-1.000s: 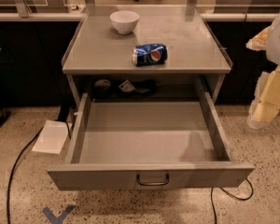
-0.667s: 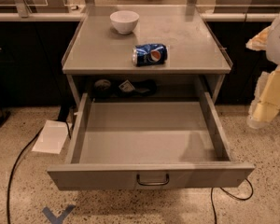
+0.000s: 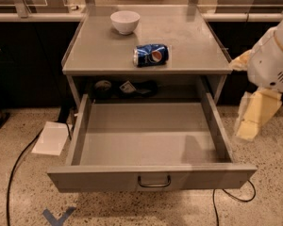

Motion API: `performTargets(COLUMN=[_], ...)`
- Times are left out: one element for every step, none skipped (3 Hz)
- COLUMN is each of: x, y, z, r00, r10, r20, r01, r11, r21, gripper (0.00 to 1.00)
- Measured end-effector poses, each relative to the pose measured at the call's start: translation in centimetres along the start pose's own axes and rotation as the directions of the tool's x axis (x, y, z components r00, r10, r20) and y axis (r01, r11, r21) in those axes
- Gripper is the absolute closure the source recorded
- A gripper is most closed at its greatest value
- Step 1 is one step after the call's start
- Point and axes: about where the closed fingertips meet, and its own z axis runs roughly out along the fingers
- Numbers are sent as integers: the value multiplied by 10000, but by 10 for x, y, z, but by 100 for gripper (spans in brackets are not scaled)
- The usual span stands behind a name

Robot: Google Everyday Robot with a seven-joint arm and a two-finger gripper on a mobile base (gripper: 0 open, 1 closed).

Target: Close top drawer

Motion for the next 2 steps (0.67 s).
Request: performTargets(x=[-2, -10], y=[17, 44], z=[49, 88], r00=[9991, 9965], r10=[-113, -320], r20=[407, 776], r01=[150, 456], r11=[9957, 9825], r21=[-911, -1805], gripper=[0, 0])
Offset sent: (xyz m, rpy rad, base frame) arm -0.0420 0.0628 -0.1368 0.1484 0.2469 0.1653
